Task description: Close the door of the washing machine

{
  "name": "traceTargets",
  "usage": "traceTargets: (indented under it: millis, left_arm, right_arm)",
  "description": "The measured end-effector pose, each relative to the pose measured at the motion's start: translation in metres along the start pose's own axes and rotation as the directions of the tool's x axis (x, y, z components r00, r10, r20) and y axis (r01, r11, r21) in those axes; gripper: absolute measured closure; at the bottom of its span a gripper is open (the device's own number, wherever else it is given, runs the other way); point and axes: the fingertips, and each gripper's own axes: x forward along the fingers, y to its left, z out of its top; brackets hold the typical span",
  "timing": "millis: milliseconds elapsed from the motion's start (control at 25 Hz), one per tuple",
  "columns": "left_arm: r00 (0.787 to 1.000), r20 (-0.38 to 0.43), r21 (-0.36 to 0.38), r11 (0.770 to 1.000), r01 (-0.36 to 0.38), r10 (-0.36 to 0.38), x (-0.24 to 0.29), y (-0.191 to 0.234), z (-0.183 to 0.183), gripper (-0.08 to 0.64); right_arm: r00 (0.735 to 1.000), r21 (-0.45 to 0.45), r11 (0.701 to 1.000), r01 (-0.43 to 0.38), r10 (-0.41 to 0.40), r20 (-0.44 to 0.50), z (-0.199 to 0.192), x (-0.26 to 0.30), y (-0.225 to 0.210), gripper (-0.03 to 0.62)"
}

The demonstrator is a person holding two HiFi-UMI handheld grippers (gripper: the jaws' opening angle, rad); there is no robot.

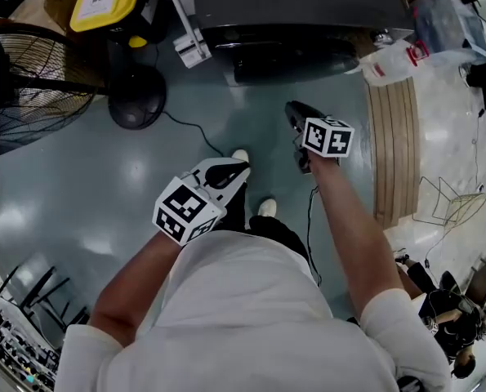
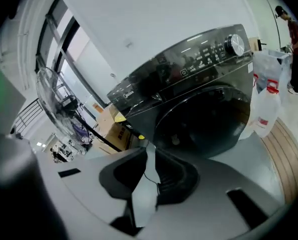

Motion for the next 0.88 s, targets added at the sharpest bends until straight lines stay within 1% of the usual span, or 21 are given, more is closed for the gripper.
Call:
traceTargets:
  millis: [200, 320, 600, 760, 880]
  left_arm:
    - [1.000, 0.027, 0.019, 1.000, 0.002, -0.002, 0.003, -0.044, -0.004, 0.541]
    - [0.999, 0.046, 0.033, 0.999, -0.008, 0.006, 0.000, -0.071, -0.008, 0.541]
    - [0.998, 0.069, 0.054, 0.998, -0.019, 0.015, -0.014, -0.125, -0.019, 0.541]
    - [0.997, 0.075, 0.053, 0.998, -0.024, 0.020, -0.018, -0.154, -0.030, 0.541]
    - [0.997, 0.076, 0.052, 0.998, -0.025, 0.021, -0.021, -0.172, -0.037, 0.541]
  right_arm:
    - [0.999, -0.073, 0.996, -0.047, 0.047, 0.004, -0.024, -0.064, 0.017, 0.525]
    - [0.998, -0.140, 0.988, -0.058, 0.056, -0.017, -0.048, -0.111, 0.025, 0.530]
    - [0.996, -0.244, 0.966, -0.089, 0.079, -0.052, -0.107, -0.219, 0.055, 0.543]
    - [0.995, -0.279, 0.956, -0.093, 0.080, -0.059, -0.139, -0.268, 0.065, 0.551]
    - [0.995, -0.295, 0.951, -0.096, 0.086, -0.047, -0.151, -0.295, 0.072, 0.552]
